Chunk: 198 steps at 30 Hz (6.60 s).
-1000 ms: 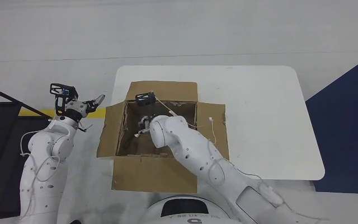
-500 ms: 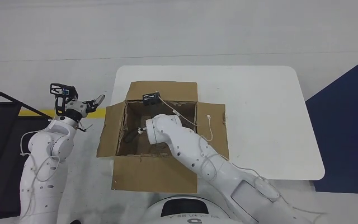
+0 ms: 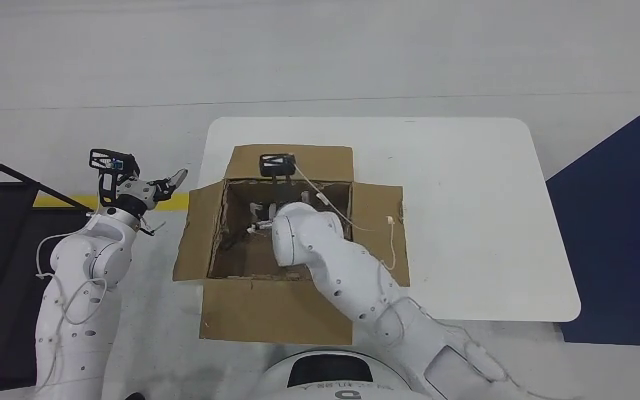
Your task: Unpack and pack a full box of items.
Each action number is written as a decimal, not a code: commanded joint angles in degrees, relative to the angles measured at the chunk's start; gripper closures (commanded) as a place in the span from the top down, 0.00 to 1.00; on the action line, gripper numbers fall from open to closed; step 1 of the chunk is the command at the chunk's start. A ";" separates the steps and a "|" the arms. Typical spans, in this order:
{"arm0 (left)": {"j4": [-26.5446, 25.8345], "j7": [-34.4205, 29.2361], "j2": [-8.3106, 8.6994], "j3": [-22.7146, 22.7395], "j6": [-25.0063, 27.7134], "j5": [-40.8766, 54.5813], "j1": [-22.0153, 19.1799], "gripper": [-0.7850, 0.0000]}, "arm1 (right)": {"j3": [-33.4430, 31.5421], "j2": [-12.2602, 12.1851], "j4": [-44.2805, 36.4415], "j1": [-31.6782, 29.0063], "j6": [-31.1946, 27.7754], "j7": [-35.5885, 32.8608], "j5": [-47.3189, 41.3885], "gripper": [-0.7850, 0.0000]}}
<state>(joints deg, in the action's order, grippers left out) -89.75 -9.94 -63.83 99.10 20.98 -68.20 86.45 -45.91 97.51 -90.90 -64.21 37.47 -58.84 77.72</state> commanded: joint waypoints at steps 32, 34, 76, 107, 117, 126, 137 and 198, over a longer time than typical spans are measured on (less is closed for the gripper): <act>0.00 0.00 0.00 0.00 0.00 0.00 0.00 1.00 | -48.46 -6.24 -22.03 -37.80 -24.59 25.75 -52.48 1.00; 0.00 0.00 0.00 0.00 0.00 0.00 0.00 1.00 | -50.79 -6.52 -18.57 -36.25 -29.51 20.87 -61.91 1.00; -0.35 0.50 0.08 -0.02 0.11 -1.52 0.11 1.00 | -22.14 -10.69 -7.48 -4.32 -12.87 -0.44 -57.35 1.00; 15.90 14.55 2.27 -4.14 12.24 -24.27 -0.88 1.00 | -13.24 -11.41 -5.11 3.77 -2.15 1.96 -56.72 1.00; 13.78 15.22 2.61 -2.06 16.13 -16.51 -1.45 1.00 | -14.14 -12.42 -4.98 3.49 0.84 1.89 -55.62 1.00; -4.59 13.93 3.00 2.59 16.76 -10.91 6.81 1.00 | -17.54 -13.92 -9.66 -0.38 0.30 2.96 -55.01 1.00; -14.00 9.15 3.02 0.17 18.67 -7.70 8.62 1.00 | -25.66 -15.97 -18.49 -10.38 -3.73 7.48 -56.44 1.00; -7.38 8.19 2.72 -7.26 11.69 -7.28 1.04 1.00 | -38.09 -16.88 10.95 -4.16 -27.64 18.79 -95.88 1.00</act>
<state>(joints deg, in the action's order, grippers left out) -97.34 -1.64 -61.16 91.37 32.77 -75.85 87.57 -83.74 80.69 -80.32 -68.44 10.82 -38.35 -16.45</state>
